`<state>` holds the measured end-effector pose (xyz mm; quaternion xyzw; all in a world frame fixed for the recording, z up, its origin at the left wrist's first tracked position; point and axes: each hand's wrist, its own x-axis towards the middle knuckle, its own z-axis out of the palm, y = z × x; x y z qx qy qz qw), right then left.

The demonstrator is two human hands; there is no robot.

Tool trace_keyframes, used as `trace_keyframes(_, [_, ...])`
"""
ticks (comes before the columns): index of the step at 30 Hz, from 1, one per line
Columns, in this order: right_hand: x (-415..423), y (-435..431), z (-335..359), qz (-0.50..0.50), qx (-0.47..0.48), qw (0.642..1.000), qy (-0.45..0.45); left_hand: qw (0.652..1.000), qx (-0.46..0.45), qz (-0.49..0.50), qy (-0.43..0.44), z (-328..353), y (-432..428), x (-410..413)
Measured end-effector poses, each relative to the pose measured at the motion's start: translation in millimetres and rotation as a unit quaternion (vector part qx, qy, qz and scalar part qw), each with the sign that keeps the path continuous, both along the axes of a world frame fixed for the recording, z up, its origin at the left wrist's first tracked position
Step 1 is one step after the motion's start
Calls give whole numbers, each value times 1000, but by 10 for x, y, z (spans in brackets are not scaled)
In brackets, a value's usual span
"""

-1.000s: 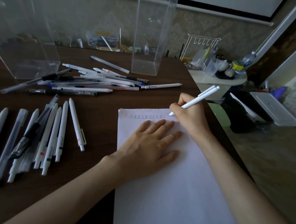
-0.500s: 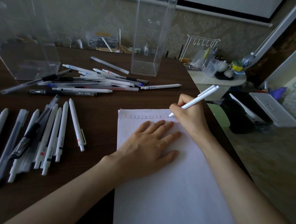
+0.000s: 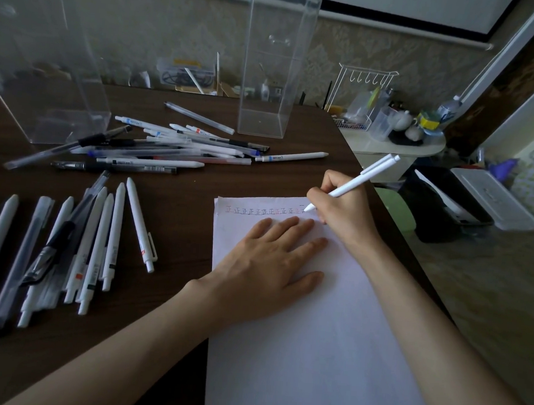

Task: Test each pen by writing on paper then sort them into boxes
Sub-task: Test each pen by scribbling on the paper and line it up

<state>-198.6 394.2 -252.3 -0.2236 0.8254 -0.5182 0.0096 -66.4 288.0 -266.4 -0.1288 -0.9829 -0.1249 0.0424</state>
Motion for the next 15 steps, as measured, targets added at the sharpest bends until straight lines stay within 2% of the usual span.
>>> trace_keyframes(4, [17,2,-7,5,30,1000,2,1000,5,-2,10,-4,4,5])
trace_keyframes(7, [1,-2,-19,-19,15,1000,19,1000,-1,-1,13,-4,-1,-1])
trace_keyframes(10, [17,9,-5,14,-32,999,14,1000,10,-6,15,10,-8,-4])
trace_keyframes(12, [32,18,15,40,-61,997,-1,999,39,-4,21,14,-13,-16])
trace_keyframes(15, [12,22,7,65,-58,996,11,986,154,41,57,33,-31,-10])
